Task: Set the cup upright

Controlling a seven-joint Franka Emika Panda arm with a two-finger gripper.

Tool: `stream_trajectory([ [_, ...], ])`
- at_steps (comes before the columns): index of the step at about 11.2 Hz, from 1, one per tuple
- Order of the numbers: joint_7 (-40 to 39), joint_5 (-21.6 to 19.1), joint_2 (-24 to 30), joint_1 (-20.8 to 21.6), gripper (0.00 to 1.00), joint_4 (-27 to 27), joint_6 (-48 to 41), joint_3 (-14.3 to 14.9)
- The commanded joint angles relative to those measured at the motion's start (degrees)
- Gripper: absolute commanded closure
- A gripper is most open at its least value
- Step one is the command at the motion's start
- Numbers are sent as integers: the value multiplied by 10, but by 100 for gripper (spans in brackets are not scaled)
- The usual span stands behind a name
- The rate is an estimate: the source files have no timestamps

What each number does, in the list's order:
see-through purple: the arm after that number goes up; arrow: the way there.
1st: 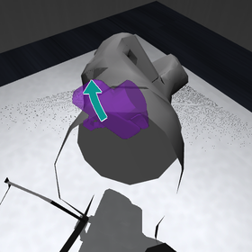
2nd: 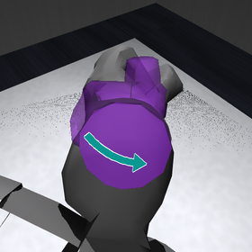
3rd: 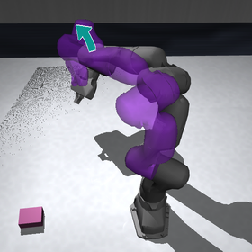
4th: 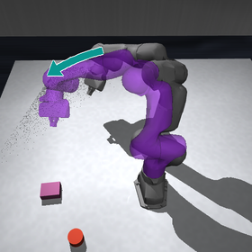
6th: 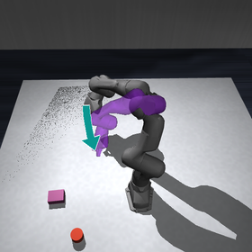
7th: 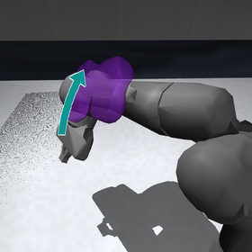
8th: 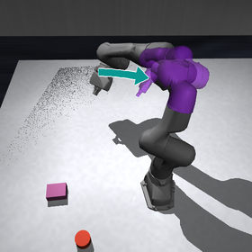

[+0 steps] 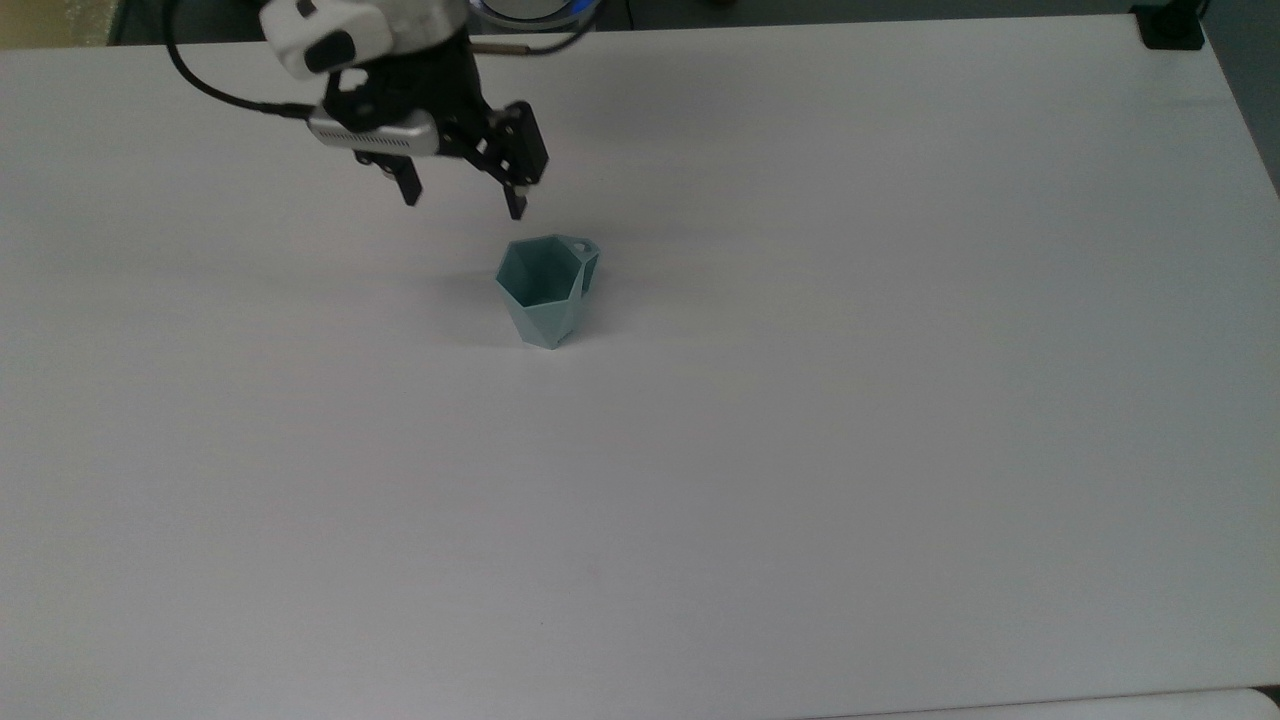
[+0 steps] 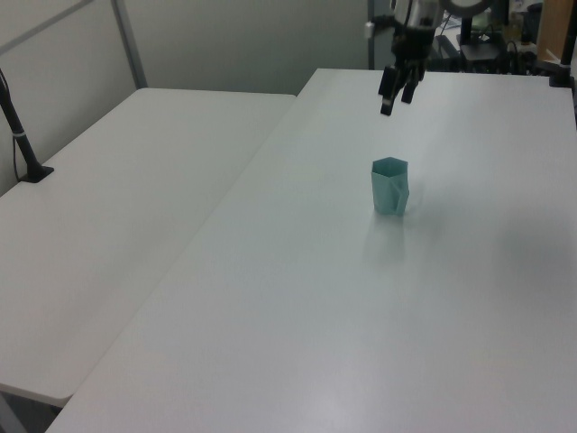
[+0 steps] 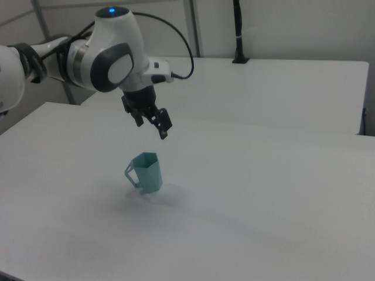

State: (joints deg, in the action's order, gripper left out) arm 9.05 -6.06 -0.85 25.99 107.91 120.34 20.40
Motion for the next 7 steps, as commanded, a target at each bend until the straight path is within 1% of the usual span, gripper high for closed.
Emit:
stream_trajectory([
  [1,-125,12,45,-38,0,-41,-123,3],
  [2,-163,17,44,-52,0,-71,-181,3],
  [3,-180,31,44,-56,0,-94,-220,3],
  [7,-182,34,48,-63,0,-117,-235,3],
])
